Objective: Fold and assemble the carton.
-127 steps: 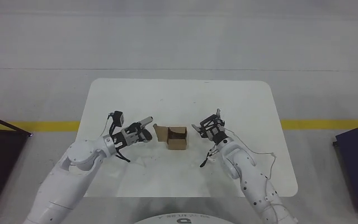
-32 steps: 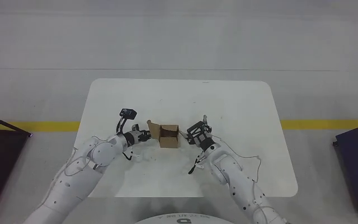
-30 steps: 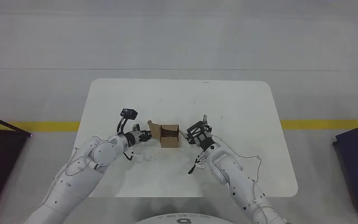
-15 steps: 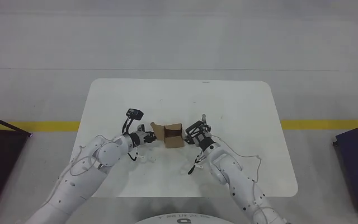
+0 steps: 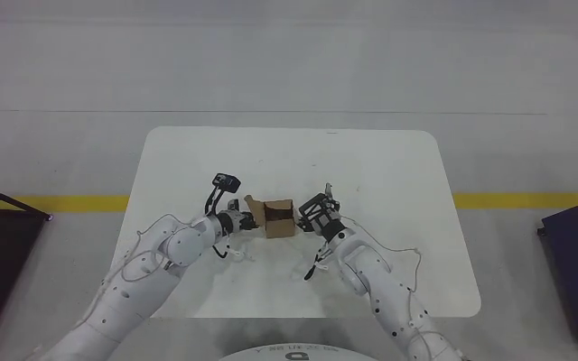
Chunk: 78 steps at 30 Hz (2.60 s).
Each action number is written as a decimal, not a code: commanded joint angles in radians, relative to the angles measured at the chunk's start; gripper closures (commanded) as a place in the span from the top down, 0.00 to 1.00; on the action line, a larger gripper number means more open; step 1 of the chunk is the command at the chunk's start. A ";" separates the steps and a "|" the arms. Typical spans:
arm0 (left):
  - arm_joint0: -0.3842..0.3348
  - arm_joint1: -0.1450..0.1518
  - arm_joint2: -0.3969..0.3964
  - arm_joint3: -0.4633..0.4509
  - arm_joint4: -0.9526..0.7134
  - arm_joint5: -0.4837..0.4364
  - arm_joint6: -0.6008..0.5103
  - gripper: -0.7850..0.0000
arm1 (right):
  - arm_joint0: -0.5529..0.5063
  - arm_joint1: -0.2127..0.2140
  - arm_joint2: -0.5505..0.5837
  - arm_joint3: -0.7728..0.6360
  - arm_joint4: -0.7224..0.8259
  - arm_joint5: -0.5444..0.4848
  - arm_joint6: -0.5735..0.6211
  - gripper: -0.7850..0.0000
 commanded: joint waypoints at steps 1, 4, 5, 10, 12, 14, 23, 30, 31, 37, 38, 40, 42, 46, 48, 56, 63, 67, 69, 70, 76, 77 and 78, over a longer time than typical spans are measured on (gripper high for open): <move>0.006 0.001 -0.019 0.007 -0.035 -0.001 0.003 1.00 | -0.005 0.000 0.007 -0.008 0.007 0.002 -0.007 1.00; 0.021 0.006 -0.052 0.012 -0.067 -0.014 0.005 1.00 | -0.021 0.003 0.033 -0.024 0.037 0.006 -0.034 1.00; 0.028 0.008 -0.063 0.011 -0.082 -0.020 0.004 1.00 | -0.026 0.004 0.045 -0.027 0.044 0.011 -0.043 1.00; 0.043 0.013 -0.090 0.002 -0.101 -0.030 -0.015 1.00 | -0.011 0.004 0.059 0.002 0.049 0.014 -0.024 1.00; 0.043 0.013 -0.094 0.000 -0.106 -0.029 -0.018 1.00 | 0.005 0.000 0.048 0.019 0.046 0.023 -0.021 1.00; 0.040 0.013 -0.094 -0.005 -0.110 -0.028 -0.021 1.00 | 0.018 -0.005 0.033 0.037 0.049 0.032 -0.019 1.00; 0.050 0.013 -0.097 -0.049 -0.122 -0.021 -0.046 1.00 | 0.027 -0.016 0.034 0.055 0.070 0.110 -0.059 1.00; 0.048 0.012 -0.104 -0.032 -0.135 -0.017 -0.046 1.00 | 0.012 -0.010 0.080 0.058 0.096 0.080 -0.063 1.00; 0.048 0.012 -0.105 -0.032 -0.137 -0.017 -0.045 1.00 | 0.017 -0.010 0.079 0.066 0.093 0.075 -0.056 1.00; 0.028 0.007 -0.096 -0.042 -0.161 -0.038 -0.052 1.00 | 0.061 -0.022 0.019 0.104 0.035 0.093 -0.032 1.00; 0.022 0.006 -0.093 -0.042 -0.158 -0.041 -0.055 1.00 | 0.067 -0.025 0.007 0.107 0.022 0.098 -0.029 1.00; 0.010 0.004 -0.081 -0.042 -0.149 -0.041 -0.056 1.00 | 0.079 -0.029 -0.015 0.111 -0.002 0.106 -0.021 1.00; -0.001 0.001 -0.069 -0.035 -0.138 -0.037 -0.057 1.00 | 0.082 -0.032 -0.028 0.107 -0.019 0.118 -0.016 1.00; -0.013 -0.005 -0.045 -0.016 -0.124 -0.021 -0.057 1.00 | 0.075 -0.034 -0.035 0.092 -0.040 0.131 -0.008 1.00; -0.017 -0.008 -0.036 -0.006 -0.118 -0.015 -0.050 1.00 | 0.072 -0.034 -0.032 0.087 -0.046 0.130 -0.006 1.00; -0.012 -0.011 -0.055 0.042 -0.161 0.007 -0.025 1.00 | 0.051 -0.033 -0.019 0.045 -0.048 0.116 -0.008 1.00; 0.046 0.006 -0.137 0.047 -0.195 -0.003 -0.020 1.00 | 0.022 -0.027 0.004 -0.021 -0.047 0.077 -0.026 1.00; 0.078 0.013 -0.180 0.033 -0.234 -0.012 -0.021 1.00 | -0.001 -0.021 0.016 -0.071 -0.056 0.033 -0.054 1.00; 0.089 0.016 -0.190 0.020 -0.236 -0.016 -0.026 1.00 | -0.010 -0.019 0.017 -0.088 -0.067 0.010 -0.049 1.00; 0.094 0.017 -0.194 0.014 -0.236 -0.016 -0.028 1.00 | -0.012 -0.018 0.011 -0.101 -0.068 -0.007 -0.057 1.00; 0.121 0.023 -0.225 -0.002 -0.248 -0.011 -0.033 1.00 | -0.005 -0.022 -0.043 -0.145 -0.131 -0.031 -0.027 1.00; 0.128 0.024 -0.235 -0.006 -0.257 -0.011 -0.035 1.00 | 0.001 -0.024 -0.058 -0.147 -0.147 -0.029 -0.018 1.00; 0.136 0.026 -0.245 -0.009 -0.269 -0.013 -0.038 1.00 | 0.006 -0.027 -0.069 -0.146 -0.154 -0.020 -0.013 1.00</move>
